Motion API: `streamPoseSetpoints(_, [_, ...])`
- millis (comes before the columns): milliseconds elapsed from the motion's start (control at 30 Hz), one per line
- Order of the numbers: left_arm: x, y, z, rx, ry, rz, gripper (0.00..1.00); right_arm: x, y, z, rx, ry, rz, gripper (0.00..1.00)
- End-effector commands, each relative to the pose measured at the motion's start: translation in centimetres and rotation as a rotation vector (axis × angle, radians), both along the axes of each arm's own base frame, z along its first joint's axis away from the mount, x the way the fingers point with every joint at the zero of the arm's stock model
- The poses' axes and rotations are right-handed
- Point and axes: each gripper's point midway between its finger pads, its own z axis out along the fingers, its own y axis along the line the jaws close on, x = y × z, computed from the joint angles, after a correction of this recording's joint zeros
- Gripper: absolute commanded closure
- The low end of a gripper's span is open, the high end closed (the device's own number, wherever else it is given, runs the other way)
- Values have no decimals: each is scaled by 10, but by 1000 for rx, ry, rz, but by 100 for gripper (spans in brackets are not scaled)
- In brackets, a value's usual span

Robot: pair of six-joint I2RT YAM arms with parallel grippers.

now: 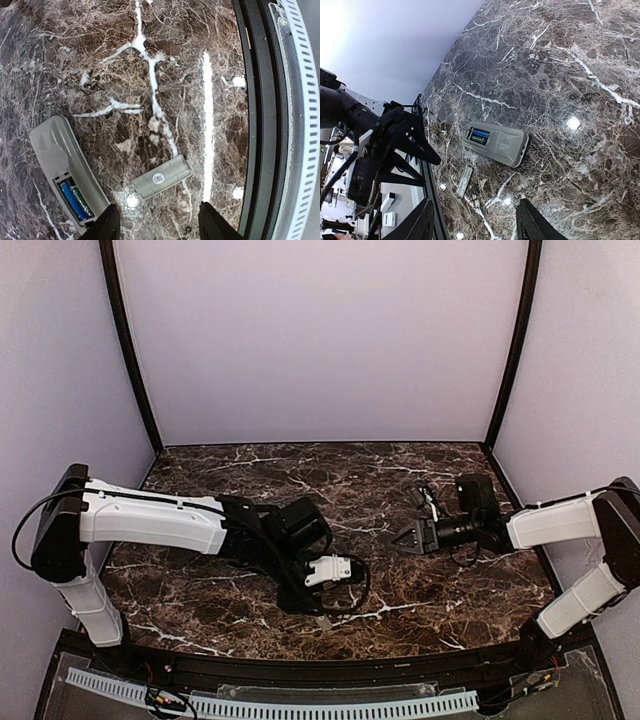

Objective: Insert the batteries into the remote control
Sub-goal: Pick up the battery cover from the center of the board.

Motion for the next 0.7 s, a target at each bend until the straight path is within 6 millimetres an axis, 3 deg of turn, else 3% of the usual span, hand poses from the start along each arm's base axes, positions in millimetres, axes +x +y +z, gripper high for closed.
streamPoseSetpoints(0, [-6, -14, -17, 34, -55, -76, 49, -1, -7, -4, -21, -16, -17, 45])
streamPoseSetpoints(300, [-29, -22, -36, 75, 9, -94, 70, -1, -10, -7, -21, -13, -26, 45])
streamPoseSetpoints(667, [-24, -20, -56, 137, -3, -73, 80, -2, -11, -7, -22, -13, -27, 45])
